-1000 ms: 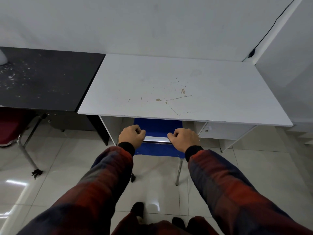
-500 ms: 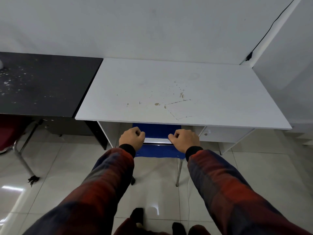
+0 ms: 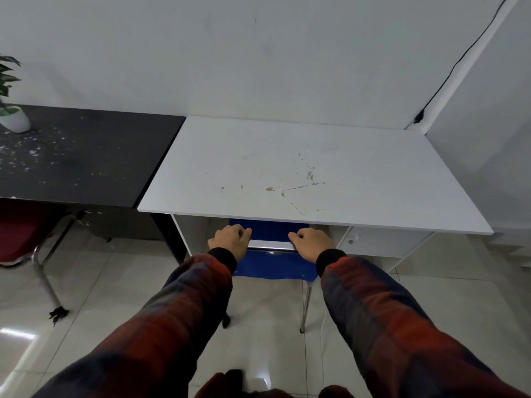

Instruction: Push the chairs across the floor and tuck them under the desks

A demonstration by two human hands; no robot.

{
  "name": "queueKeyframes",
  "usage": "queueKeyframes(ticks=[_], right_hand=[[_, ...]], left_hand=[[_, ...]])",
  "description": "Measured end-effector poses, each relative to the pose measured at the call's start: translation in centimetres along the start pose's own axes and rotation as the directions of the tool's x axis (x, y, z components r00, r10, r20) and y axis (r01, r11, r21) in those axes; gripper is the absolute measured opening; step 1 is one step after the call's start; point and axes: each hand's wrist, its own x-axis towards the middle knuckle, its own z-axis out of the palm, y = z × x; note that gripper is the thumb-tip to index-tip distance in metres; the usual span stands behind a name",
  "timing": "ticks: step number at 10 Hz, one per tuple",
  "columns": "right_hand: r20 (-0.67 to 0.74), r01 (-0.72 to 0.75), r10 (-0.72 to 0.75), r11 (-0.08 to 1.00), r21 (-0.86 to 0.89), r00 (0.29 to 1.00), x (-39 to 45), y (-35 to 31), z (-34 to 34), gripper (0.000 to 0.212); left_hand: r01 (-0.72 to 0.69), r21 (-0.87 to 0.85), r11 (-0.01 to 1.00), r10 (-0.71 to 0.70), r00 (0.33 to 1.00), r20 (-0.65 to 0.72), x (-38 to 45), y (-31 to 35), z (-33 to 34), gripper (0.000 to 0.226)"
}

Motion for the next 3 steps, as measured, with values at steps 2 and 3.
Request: queueKeyframes(ticks=[2,3], right_hand=[[0.045,0.077,-0.086,0.98,0.181,0.995,0.0,-1.3,-3.6,0.023],[-0.019,0.12,-0.119,0.96,0.253,0.993,-0.7,-2.5,-6.8,0.019]], left_hand=[[-0.129,-0.142,0.981,0.149,0.979,0.14,1.3,1.5,-3.7,0.011],[-0.216,-0.168,0.962,0.229,0.971,0.062,1.4,3.6,-7.0,0.011]])
